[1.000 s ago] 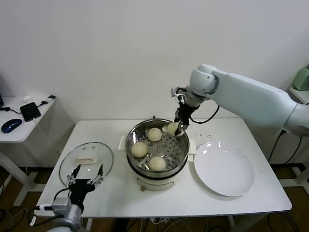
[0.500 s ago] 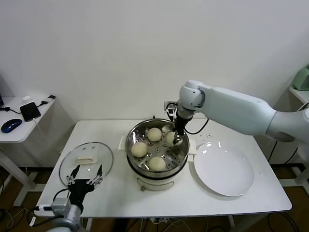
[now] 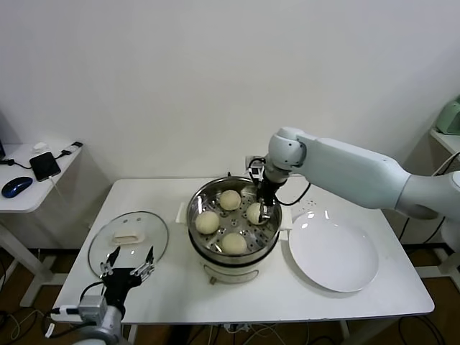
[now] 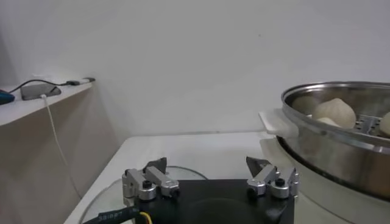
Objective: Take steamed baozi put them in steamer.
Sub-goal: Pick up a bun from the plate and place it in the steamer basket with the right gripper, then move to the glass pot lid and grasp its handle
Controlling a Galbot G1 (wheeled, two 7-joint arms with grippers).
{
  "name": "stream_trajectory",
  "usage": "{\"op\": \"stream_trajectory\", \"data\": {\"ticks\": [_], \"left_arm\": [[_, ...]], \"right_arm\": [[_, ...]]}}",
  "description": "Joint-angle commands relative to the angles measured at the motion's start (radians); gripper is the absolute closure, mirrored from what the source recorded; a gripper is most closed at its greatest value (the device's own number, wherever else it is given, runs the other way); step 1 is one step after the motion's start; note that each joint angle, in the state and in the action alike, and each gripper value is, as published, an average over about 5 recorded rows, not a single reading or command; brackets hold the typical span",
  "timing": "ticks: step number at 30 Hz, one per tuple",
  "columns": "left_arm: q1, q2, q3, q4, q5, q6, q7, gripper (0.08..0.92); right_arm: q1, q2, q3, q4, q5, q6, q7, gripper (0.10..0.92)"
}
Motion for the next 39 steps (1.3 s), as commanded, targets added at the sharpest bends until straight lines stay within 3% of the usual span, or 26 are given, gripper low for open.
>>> {"op": "stream_trajectory", "data": {"ticks": [1,4,9,14,17,25,30,34,39], "left_arm": [[0.01,-0.034,0.004,-0.009,0.01,0.0,0.0,0.177],[0.015,-0.039,0.003,-0.018,0.013,-0.002,-0.002,0.177],[0.029,-0.042,-0.002,-0.036,-0.024,-0.035,-0.026,0.177],[0.035,-0.043,-0.006,-0.054,-0.087,-0.076,-0.043,0.177],[0.038,-0.043,-0.004,-0.062,-0.092,-0.091,-0.044,0.177],[0.04,-0.039,-0.005,-0.059,-0.097,-0.124,-0.048,0.177],[0.044,-0.035,-0.004,-0.062,-0.096,-0.131,-0.045,0.177],[0.044,-0.021,-0.02,-0.065,-0.096,-0.134,-0.035,0.177],[0.026,-0.004,-0.044,-0.064,-0.088,-0.123,-0.015,0.177]], "right_arm": [[-0.023,-0.099,0.129,0.081,-0.005,0.002,0.004,0.206],[-0.084,-0.153,0.286,0.126,0.036,0.049,0.099,0.203],[-0.287,-0.227,0.61,0.231,0.302,0.163,0.573,0.202],[-0.586,-0.231,0.956,0.389,0.411,0.277,0.977,0.203],[-0.795,-0.191,1.17,0.481,0.418,0.286,1.104,0.202],[-1.199,-0.014,1.555,0.63,0.337,0.295,1.2,0.203],[-1.351,0.097,1.691,0.672,0.204,0.28,1.192,0.202],[-1.435,0.118,1.725,0.693,0.149,0.268,1.198,0.203],[-1.514,0.105,1.706,0.696,0.101,0.396,1.212,0.203]]}}
